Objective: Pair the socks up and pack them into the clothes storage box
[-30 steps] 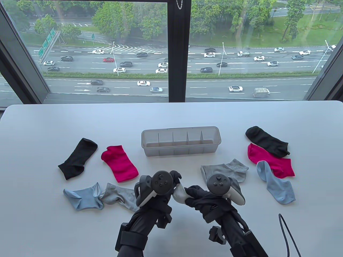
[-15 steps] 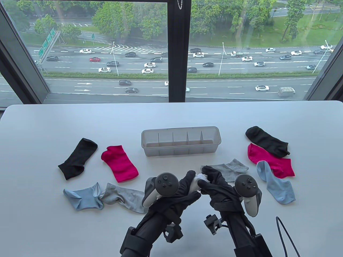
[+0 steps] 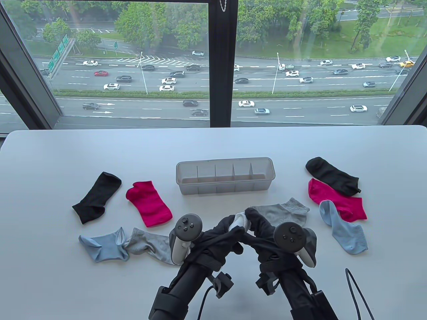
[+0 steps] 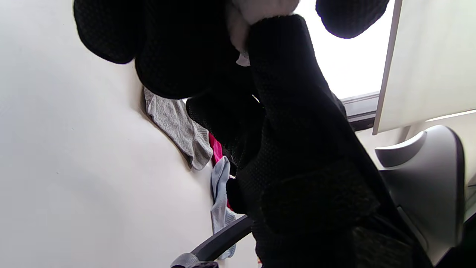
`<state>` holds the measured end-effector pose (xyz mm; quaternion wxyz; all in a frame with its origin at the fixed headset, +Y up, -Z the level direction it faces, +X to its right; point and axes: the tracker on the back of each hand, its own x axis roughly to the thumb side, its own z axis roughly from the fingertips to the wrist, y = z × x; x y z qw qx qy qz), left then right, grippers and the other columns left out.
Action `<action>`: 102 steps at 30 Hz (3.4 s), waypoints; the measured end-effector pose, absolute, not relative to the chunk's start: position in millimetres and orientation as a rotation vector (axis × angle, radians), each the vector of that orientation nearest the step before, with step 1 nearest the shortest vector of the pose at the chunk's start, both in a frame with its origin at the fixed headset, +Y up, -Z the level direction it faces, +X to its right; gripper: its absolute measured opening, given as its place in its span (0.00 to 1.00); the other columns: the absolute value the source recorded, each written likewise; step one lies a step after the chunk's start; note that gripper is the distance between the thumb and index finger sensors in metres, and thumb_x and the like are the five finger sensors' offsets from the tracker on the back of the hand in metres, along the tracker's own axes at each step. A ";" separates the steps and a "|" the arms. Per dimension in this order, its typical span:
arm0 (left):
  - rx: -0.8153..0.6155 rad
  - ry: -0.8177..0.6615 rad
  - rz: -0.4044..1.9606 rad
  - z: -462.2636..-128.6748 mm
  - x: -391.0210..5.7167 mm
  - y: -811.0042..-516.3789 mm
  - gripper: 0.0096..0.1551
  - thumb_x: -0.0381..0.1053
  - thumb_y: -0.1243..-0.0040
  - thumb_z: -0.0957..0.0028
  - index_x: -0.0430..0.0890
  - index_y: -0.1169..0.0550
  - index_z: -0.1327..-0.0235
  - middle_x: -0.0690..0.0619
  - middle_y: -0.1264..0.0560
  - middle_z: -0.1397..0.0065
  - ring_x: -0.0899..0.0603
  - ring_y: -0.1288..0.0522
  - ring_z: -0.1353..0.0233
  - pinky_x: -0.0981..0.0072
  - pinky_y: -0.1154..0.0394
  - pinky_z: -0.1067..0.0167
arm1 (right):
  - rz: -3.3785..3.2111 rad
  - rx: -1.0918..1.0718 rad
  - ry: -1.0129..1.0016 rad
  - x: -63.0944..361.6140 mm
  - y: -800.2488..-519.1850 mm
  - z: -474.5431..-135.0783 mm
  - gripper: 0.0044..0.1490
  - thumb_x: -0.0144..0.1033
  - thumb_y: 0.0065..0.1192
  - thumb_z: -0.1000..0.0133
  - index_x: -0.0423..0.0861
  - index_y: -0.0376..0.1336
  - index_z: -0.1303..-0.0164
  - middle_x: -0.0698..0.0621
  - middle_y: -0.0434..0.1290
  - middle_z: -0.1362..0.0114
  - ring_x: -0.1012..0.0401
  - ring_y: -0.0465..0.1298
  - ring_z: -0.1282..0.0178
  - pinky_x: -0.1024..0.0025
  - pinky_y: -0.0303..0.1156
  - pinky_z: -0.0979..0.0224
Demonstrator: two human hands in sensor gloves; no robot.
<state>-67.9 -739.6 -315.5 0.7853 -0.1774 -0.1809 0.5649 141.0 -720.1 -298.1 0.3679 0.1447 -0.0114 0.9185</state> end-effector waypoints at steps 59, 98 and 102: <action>-0.110 -0.460 0.766 -304.5 -74.0 -699.5 0.34 0.47 0.48 0.42 0.39 0.37 0.23 0.34 0.26 0.29 0.34 0.17 0.37 0.41 0.20 0.37 | 1.919 0.260 0.150 157.1 -726.8 -309.4 0.26 0.37 0.62 0.37 0.52 0.60 0.29 0.45 0.74 0.33 0.58 0.80 0.40 0.56 0.77 0.28; -0.028 -0.193 0.972 -307.2 -96.9 -707.9 0.22 0.43 0.60 0.34 0.32 0.37 0.33 0.37 0.21 0.38 0.35 0.14 0.41 0.43 0.18 0.41 | 1.920 0.349 0.409 142.6 -739.0 -310.3 0.43 0.43 0.61 0.36 0.43 0.47 0.17 0.39 0.64 0.20 0.47 0.73 0.27 0.44 0.67 0.22; -0.113 -0.218 1.011 -310.0 -100.3 -711.8 0.24 0.45 0.57 0.34 0.33 0.36 0.31 0.36 0.21 0.36 0.31 0.17 0.38 0.38 0.23 0.38 | 1.846 0.294 0.314 148.0 -736.9 -309.9 0.35 0.43 0.61 0.36 0.44 0.55 0.21 0.40 0.70 0.28 0.52 0.77 0.34 0.46 0.69 0.23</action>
